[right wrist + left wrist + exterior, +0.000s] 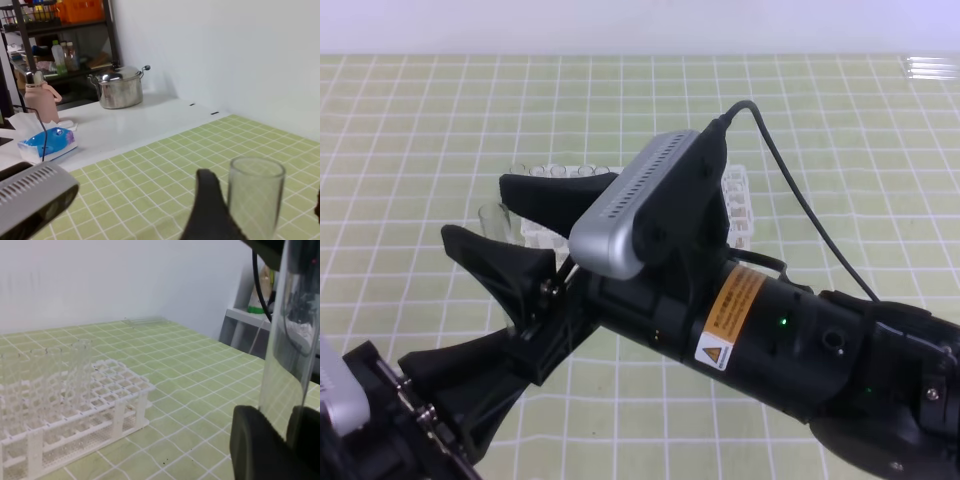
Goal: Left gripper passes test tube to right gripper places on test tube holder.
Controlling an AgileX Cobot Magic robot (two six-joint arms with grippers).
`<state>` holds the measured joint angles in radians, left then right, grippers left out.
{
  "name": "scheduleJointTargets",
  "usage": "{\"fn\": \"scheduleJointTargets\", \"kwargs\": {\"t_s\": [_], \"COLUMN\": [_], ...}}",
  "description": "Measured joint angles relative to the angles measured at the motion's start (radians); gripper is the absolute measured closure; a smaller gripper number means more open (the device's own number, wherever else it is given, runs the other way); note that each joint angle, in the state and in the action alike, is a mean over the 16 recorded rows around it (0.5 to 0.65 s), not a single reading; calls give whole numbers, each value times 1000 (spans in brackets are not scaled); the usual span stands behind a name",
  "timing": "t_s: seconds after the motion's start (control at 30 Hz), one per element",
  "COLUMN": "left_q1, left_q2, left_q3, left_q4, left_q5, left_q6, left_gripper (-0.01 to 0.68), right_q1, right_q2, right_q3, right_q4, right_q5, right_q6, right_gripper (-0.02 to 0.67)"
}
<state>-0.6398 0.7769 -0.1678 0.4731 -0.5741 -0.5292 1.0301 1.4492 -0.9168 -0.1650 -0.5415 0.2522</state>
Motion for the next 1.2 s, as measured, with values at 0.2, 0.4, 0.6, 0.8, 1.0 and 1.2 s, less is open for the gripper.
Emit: {"fn": "scheduleJointTargets", "kwargs": {"t_s": [0.2,0.4,0.6,0.8,1.0,1.2], "left_q1": [0,0,0,0,0,0], "left_q2": [0,0,0,0,0,1], "left_q3": [0,0,0,0,0,0], "left_q4": [0,1,0,-2,-2,-2], "left_q5": [0,1,3,-1,3,4], "left_q6": [-2,-4,-6,-7,-7,-7], "left_gripper": [606,600,594,619,607,596], "right_q1": [0,0,0,0,2,4], "right_q2": [0,0,0,0,0,0], "right_q3": [0,0,0,0,0,0], "right_q4": [-6,-13,-18,-21,-22,-23], "right_q5": [0,0,0,0,-1,-3], "right_q6": [12,24,28,29,34,41], "right_gripper": [264,317,384,441,493,539]}}
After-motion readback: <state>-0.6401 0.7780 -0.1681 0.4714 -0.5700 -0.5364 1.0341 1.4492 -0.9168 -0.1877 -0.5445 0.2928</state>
